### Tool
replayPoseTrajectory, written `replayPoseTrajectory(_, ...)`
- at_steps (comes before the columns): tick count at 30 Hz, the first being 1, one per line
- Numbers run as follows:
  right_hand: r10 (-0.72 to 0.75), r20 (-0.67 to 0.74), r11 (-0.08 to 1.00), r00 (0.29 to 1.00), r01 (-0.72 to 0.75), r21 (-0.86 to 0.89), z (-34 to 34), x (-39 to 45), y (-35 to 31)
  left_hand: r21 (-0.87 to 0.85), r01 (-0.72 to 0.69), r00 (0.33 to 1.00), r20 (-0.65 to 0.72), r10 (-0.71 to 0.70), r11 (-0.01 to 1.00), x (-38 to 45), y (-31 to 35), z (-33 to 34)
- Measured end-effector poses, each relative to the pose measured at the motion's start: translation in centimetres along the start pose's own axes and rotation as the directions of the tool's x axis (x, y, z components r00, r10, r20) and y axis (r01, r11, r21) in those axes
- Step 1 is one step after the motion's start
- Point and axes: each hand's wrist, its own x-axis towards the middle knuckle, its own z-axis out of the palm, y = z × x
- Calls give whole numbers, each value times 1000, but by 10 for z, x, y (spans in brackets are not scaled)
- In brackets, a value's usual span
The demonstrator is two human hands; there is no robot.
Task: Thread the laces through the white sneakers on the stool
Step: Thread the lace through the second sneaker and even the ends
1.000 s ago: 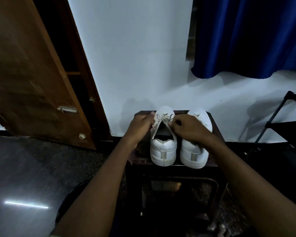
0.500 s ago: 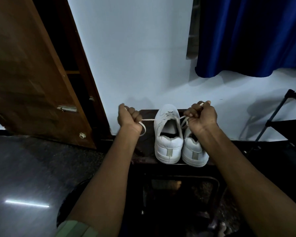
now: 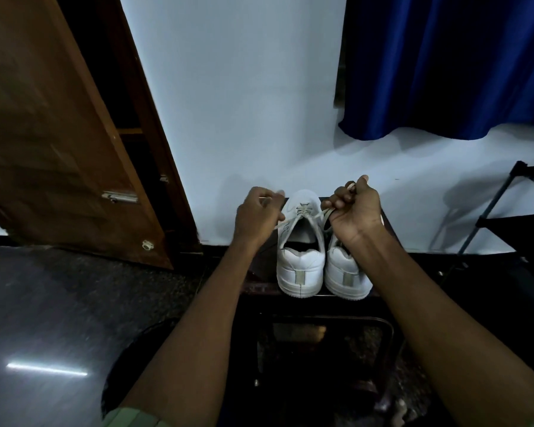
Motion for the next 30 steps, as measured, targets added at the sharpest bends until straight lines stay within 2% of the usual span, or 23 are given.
replayPoseTrajectory(1, 0, 1, 1000, 1000, 0, 7, 0, -1, -1, 227, -88, 996, 23, 85, 970, -3, 1, 1)
replayPoseTrajectory(2, -4, 2, 1000, 1000, 3, 17, 0, -2, -2, 424, -146, 988, 24, 150, 894, -6, 2, 3)
replayPoseTrajectory(3, -8, 4, 1000, 1000, 8, 17, 1, -4, -2, 548, -169, 980, 8, 197, 819, -9, 6, 6)
replayPoseTrajectory(4, -16, 9, 1000, 1000, 16, 1, 3, -6, -1, 595, -169, 977, -7, 215, 786, -11, 10, 9)
replayPoseTrajectory(6, -54, 5, 996, 999, 54, -73, 5, -10, 1, 516, -91, 990, -43, 132, 852, -11, 15, 14)
replayPoseTrajectory(8, -106, -41, 983, 994, 98, -154, 6, -9, 1, 312, -5, 997, -66, 27, 950, -9, 14, 17)
replayPoseTrajectory(10, -138, -87, 973, 987, 119, -199, 9, -7, 0, 189, 40, 996, -91, -23, 981, -5, 12, 15)
replayPoseTrajectory(13, -181, -123, 967, 976, 154, -202, 8, -3, -2, 164, 50, 993, -115, -31, 985, -5, 14, 15)
replayPoseTrajectory(15, -269, -64, 900, 961, 228, -371, 6, -1, -3, 123, -6, 993, -113, 20, 992, -6, 8, 19)
replayPoseTrajectory(16, -336, 36, 786, 941, 301, -541, 4, -1, -4, 110, -39, 994, -102, 50, 993, -8, 6, 20)
replayPoseTrajectory(17, -380, 188, 579, 906, 392, -715, 2, -1, -5, 114, -69, 992, -97, 80, 991, -8, 4, 21)
replayPoseTrajectory(18, -375, 344, 303, 861, 464, -832, -1, -3, -7, 124, -83, 991, -98, 96, 989, -8, 2, 20)
replayPoseTrajectory(19, -327, 459, 28, 826, 494, -869, -3, -5, -9, 129, -90, 990, -96, 103, 988, -6, 0, 19)
replayPoseTrajectory(20, -260, 523, -192, 812, 487, -852, -7, -8, -11, 146, -79, 991, -100, 94, 986, -5, 2, 18)
replayPoseTrajectory(21, -192, 549, -341, 814, 469, -815, -9, -12, -12, 180, -67, 990, -114, 89, 981, -5, 3, 16)
replayPoseTrajectory(23, -92, 543, -495, 835, 435, -752, -14, -19, -10, 240, -81, 988, -113, 110, 968, -7, 4, 15)
replayPoseTrajectory(25, -90, 537, -574, 839, 397, -716, -14, -24, -5, 301, -102, 986, -95, 137, 948, -10, 6, 16)
replayPoseTrajectory(27, -127, 552, -600, 824, 379, -704, -13, -22, -3, 341, -73, 988, -106, 115, 937, -12, 9, 16)
replayPoseTrajectory(30, -120, 541, -569, 833, 389, -725, -11, -15, -7, 359, -71, 989, -98, 113, 931, -13, 14, 12)
